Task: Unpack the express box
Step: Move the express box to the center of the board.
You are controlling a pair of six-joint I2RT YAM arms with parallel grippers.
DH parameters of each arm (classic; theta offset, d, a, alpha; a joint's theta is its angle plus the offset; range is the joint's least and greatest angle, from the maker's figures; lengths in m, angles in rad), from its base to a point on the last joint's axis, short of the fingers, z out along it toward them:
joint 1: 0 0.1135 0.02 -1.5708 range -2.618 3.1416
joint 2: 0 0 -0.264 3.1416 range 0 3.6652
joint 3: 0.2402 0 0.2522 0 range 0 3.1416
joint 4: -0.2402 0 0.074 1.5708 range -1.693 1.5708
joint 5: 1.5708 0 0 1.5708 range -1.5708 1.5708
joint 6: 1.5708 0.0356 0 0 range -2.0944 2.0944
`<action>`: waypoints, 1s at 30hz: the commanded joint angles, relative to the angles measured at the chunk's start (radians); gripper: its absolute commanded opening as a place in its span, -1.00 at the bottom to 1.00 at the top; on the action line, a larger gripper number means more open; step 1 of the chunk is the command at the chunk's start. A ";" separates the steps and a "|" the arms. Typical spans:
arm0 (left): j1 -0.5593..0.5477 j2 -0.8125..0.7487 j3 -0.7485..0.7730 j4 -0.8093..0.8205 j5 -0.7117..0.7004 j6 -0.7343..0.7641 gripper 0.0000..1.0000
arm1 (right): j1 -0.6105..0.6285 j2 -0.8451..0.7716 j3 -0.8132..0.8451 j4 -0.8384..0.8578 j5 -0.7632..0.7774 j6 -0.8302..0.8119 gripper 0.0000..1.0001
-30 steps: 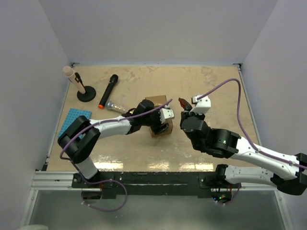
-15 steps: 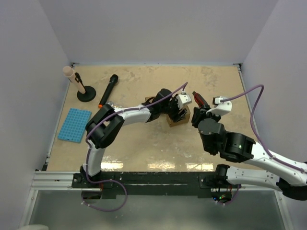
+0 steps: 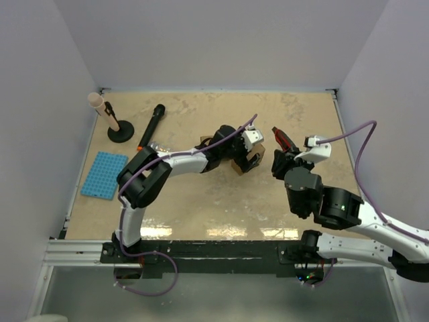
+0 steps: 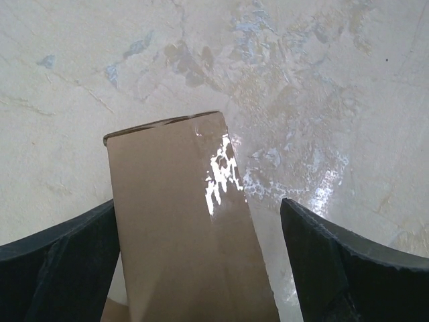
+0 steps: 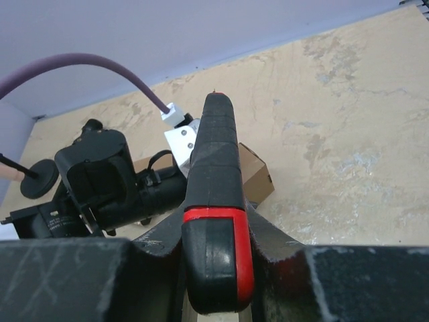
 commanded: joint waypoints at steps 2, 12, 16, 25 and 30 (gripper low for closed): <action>0.014 -0.102 -0.064 0.014 -0.005 -0.009 1.00 | -0.002 -0.025 0.020 0.023 0.052 0.013 -1.00; 0.024 -0.197 -0.101 0.065 0.036 -0.019 1.00 | -0.002 -0.026 -0.014 0.071 0.045 0.005 -1.00; 0.047 -0.255 -0.115 0.056 0.028 -0.016 1.00 | -0.002 -0.042 0.001 0.089 0.055 -0.027 -1.00; 0.172 -0.470 -0.252 0.032 -0.230 -0.132 1.00 | -0.003 -0.063 -0.025 0.118 0.043 -0.046 -1.00; 0.196 -0.444 -0.119 -0.246 -0.419 -0.215 1.00 | -0.002 -0.059 -0.045 0.158 0.023 -0.063 -1.00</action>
